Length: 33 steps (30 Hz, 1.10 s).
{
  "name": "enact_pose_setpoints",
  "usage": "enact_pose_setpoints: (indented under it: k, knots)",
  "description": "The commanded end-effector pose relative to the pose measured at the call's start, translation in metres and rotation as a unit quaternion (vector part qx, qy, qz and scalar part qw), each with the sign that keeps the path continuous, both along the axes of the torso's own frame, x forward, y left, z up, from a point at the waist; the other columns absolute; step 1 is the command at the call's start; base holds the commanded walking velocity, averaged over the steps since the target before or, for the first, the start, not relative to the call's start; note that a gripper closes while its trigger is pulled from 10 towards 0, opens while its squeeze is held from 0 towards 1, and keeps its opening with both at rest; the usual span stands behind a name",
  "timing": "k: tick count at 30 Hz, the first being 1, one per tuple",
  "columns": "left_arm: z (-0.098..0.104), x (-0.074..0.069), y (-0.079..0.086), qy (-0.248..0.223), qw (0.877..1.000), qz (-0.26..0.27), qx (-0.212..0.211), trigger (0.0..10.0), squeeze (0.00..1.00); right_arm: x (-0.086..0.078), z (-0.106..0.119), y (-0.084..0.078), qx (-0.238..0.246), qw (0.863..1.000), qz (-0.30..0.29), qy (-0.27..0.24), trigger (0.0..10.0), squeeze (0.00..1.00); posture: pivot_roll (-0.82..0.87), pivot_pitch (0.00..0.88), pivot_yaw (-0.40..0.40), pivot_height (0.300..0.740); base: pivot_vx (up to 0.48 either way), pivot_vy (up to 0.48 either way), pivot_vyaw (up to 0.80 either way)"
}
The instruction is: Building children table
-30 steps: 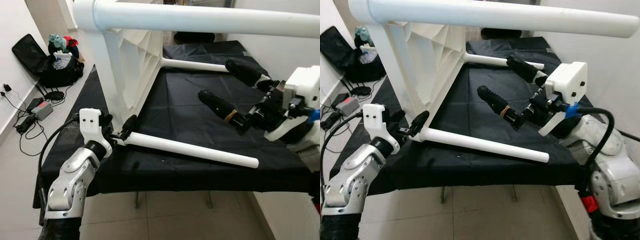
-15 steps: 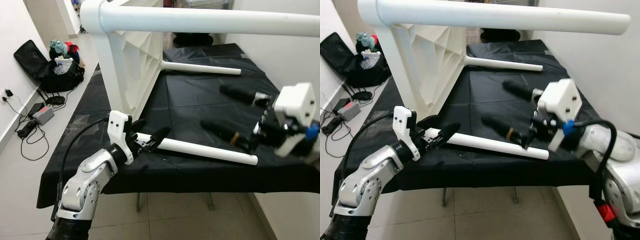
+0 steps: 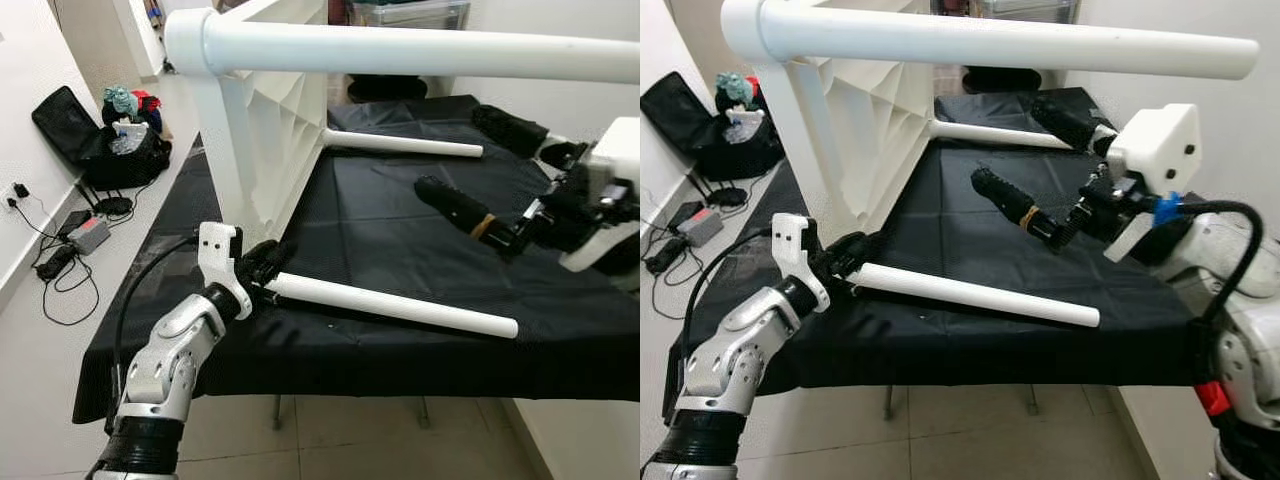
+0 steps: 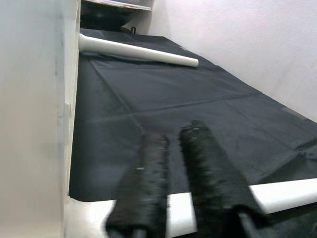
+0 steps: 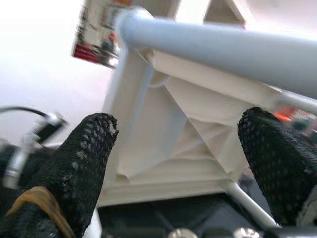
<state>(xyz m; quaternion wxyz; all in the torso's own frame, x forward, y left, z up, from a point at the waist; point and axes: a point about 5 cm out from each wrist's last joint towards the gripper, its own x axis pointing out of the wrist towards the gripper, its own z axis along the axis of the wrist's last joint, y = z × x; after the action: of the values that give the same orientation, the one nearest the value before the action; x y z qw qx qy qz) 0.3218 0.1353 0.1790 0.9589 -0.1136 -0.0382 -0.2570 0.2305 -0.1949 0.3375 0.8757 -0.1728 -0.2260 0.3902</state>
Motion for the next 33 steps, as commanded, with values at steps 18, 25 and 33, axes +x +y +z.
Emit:
enact_pose_setpoints:
  k: [18,25,33]
  knots:
    - [0.0,0.019,0.023,-0.004,0.999,0.036,-0.001,0.0,0.0,-0.021,0.062,-0.015,-0.048,0.983,-0.092,-0.149,10.0,0.0,-0.18,0.08,0.081,0.74,0.0,0.0,0.0]
    - [-0.006,0.019,0.017,0.002,1.0,0.022,-0.003,0.0,0.0,-0.011,0.055,-0.023,-0.184,0.95,-0.192,-0.165,10.0,0.0,-0.19,0.082,0.082,0.74,0.0,0.0,0.0]
    - [-0.007,0.019,0.015,0.001,1.0,0.02,-0.006,0.0,0.0,-0.005,0.057,-0.031,-0.231,0.924,-0.244,-0.18,10.0,0.0,-0.2,0.082,0.081,0.74,0.0,0.0,0.0]
